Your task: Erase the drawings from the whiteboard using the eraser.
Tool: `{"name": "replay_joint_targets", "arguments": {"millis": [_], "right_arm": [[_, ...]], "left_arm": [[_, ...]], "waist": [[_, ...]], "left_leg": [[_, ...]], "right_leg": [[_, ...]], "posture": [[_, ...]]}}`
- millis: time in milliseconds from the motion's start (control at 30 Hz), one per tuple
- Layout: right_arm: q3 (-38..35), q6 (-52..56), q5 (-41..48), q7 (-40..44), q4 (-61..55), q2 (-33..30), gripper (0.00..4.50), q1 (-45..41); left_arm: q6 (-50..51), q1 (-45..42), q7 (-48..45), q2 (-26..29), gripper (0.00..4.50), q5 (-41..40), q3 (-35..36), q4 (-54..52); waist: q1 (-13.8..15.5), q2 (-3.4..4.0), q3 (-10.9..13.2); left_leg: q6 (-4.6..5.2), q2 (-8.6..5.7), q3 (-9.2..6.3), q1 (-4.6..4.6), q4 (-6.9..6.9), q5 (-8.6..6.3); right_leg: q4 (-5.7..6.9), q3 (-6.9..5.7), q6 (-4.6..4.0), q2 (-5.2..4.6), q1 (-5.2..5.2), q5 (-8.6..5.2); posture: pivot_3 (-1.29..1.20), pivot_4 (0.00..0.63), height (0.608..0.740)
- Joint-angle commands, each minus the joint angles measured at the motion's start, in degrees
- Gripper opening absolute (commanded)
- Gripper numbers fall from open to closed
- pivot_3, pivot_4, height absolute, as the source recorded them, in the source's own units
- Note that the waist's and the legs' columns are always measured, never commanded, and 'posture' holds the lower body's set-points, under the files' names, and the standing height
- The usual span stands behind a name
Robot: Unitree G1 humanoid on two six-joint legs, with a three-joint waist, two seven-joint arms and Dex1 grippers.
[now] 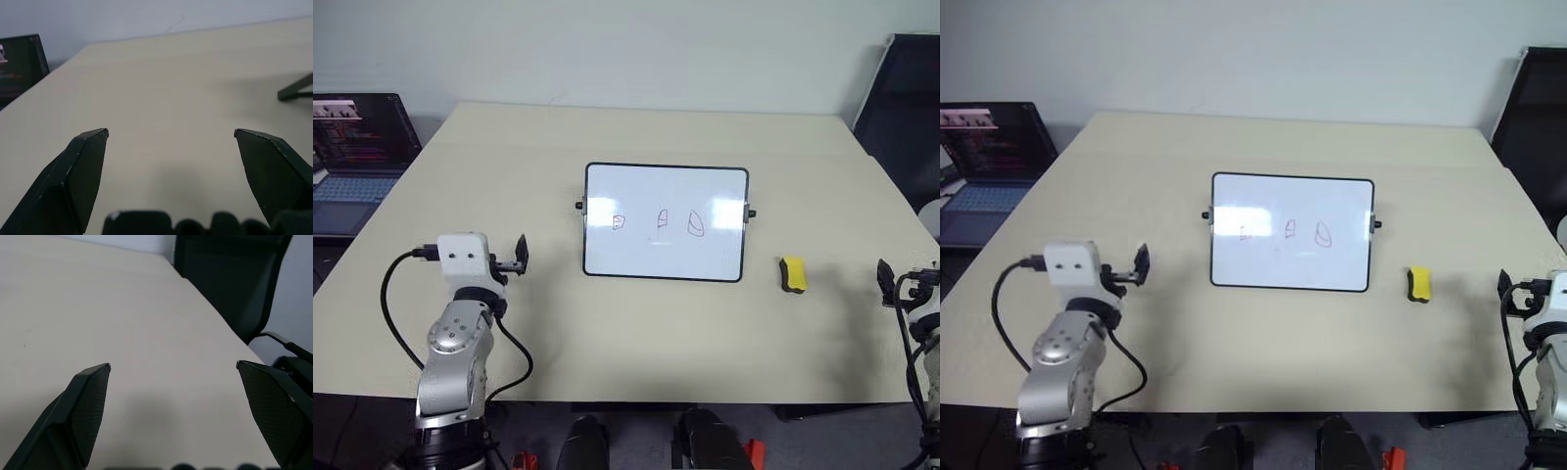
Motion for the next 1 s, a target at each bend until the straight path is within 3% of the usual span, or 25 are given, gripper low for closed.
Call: {"name": "replay_joint_targets", "arguments": {"millis": [33, 200, 300, 567, 767, 1000], "right_arm": [[-1.5, 1.3, 1.4, -1.4, -3.0, 0.3, 4.48, -0.9], [0.5, 9.4, 3.7, -1.4, -12.5, 1.8, 4.48, 1.9], [2.1, 15.1, 7.4, 0.4, -20.0, 2.6, 4.48, 3.5], [6.9, 30.3, 18.8, 2.7, -40.1, 3.4, 4.48, 8.2], [8.2, 41.2, 20.5, -3.8, -50.2, 3.1, 4.48, 10.4], [11.1, 44.8, 15.6, -16.0, -47.4, 10.7, 4.48, 4.2]], "left_arm": [[-2.2, -1.8, 0.3, 0.0, 4.50, 0.7, 0.3, 0.7], [-2.5, -4.5, -4.3, 0.3, 4.50, -2.4, -0.6, 1.8], [-2.6, -6.2, -13.0, 2.0, 4.50, -7.5, -2.8, -0.9], [-2.2, -12.9, -38.3, 12.9, 4.50, -18.6, -6.5, -1.4], [2.8, -24.6, -60.8, 19.0, 4.50, -23.2, -17.5, 4.2], [-3.2, -35.1, -71.2, 16.9, 4.50, -17.5, -25.7, 12.9]], "waist": [[0.0, 0.00, 0.0], [0.2, 0.02, 0.0], [0.3, 0.04, 0.0], [0.3, 0.06, 0.0], [0.5, 0.08, 0.0], [0.1, 0.11, 0.1]], "left_leg": [[0.00, 0.00, 0.00, 0.01, 0.01, 0.00], [0.02, 0.00, 0.00, -0.01, -0.01, 0.02], [0.02, 0.00, 0.00, -0.07, -0.04, 0.01], [0.02, 0.02, -0.01, -0.05, -0.04, 0.01], [0.02, 0.01, -0.03, -0.15, -0.01, 0.01], [0.03, 0.04, -0.04, -0.15, -0.02, 0.02]], "right_leg": [[0.00, 0.00, -0.01, 0.00, 0.01, 0.01], [-0.01, 0.00, -0.01, 0.00, 0.00, 0.01], [-0.03, -0.01, 0.00, 0.00, -0.04, 0.01], [0.00, -0.01, -0.01, 0.01, -0.06, 0.01], [-0.06, -0.04, -0.02, -0.01, -0.09, 0.00], [-0.03, -0.04, -0.04, 0.03, -0.14, 0.00]], "posture": [[0.00, 0.150, 0.740], [0.00, 0.150, 0.740], [0.00, 0.150, 0.740], [0.00, 0.150, 0.740], [0.00, 0.150, 0.740], [0.00, 0.150, 0.740]]}}
